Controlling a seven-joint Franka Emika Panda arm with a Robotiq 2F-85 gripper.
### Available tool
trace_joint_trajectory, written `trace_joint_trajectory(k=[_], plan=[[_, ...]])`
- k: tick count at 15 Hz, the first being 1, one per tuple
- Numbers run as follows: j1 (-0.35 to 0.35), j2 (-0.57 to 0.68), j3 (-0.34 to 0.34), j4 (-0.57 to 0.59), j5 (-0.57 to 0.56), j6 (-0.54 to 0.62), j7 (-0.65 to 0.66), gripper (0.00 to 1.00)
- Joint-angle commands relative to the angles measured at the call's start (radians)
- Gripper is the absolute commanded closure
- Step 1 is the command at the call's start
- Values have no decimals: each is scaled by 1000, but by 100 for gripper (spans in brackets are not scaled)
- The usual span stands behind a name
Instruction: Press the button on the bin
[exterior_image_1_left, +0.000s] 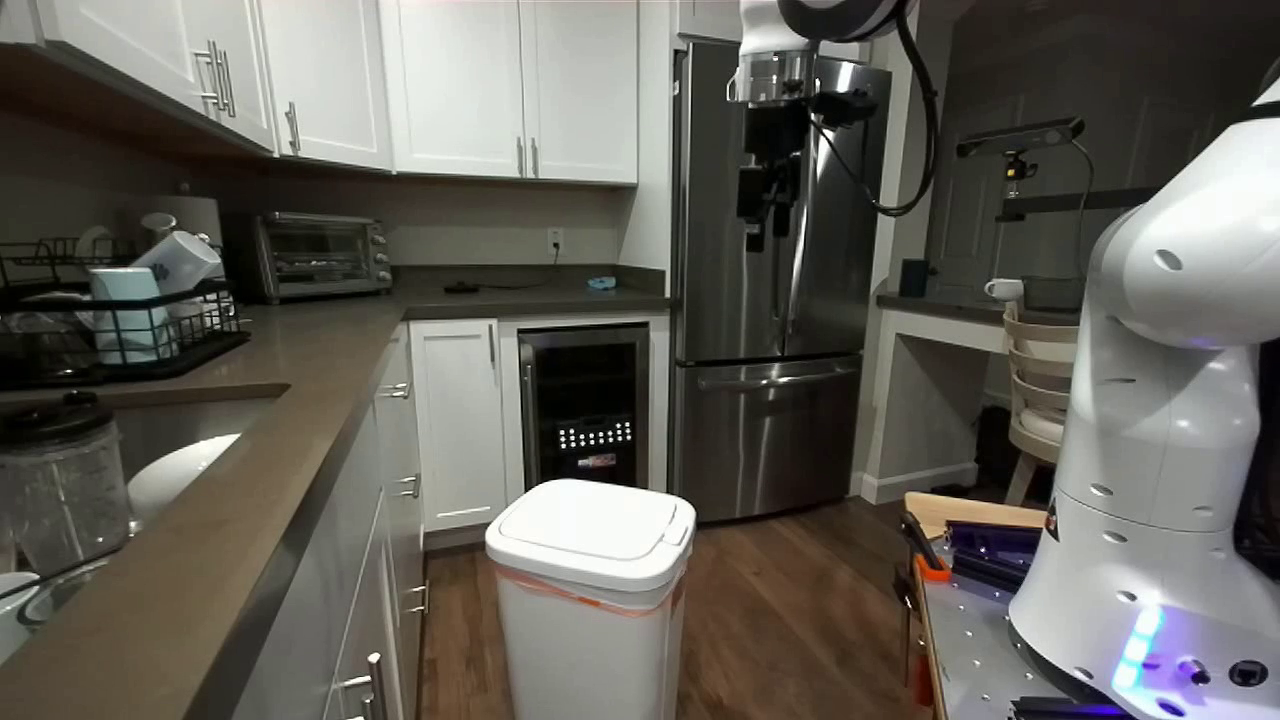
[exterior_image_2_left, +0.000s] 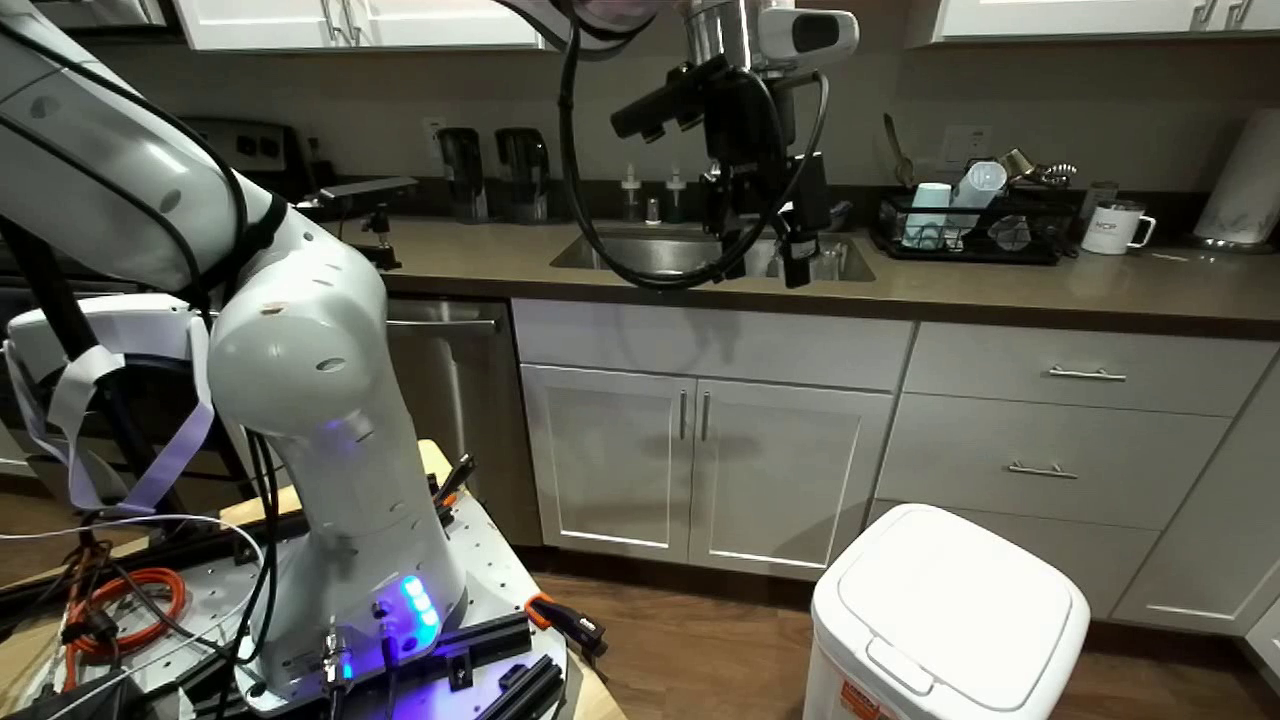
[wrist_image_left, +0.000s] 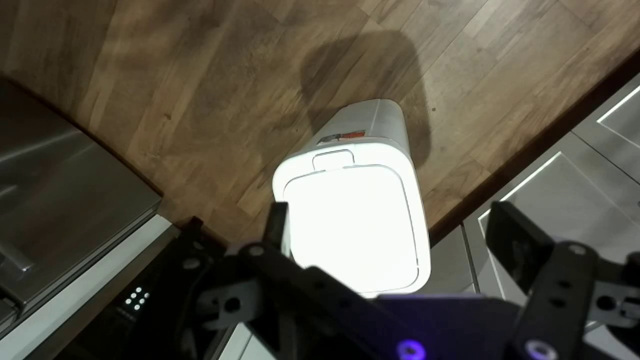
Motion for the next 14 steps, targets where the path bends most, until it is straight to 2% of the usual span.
trace_joint_trajectory(k=[1, 4, 8, 10, 14], plan=[[13, -1, -10, 3, -7, -5, 6, 0], [13, -1, -10, 3, -7, -5, 6, 0], [4, 74, -42, -72, -10, 110, 25, 0], [3, 150, -74, -114, 5, 217, 14, 0], [1, 378, -140, -161, 41, 511, -18, 0]])
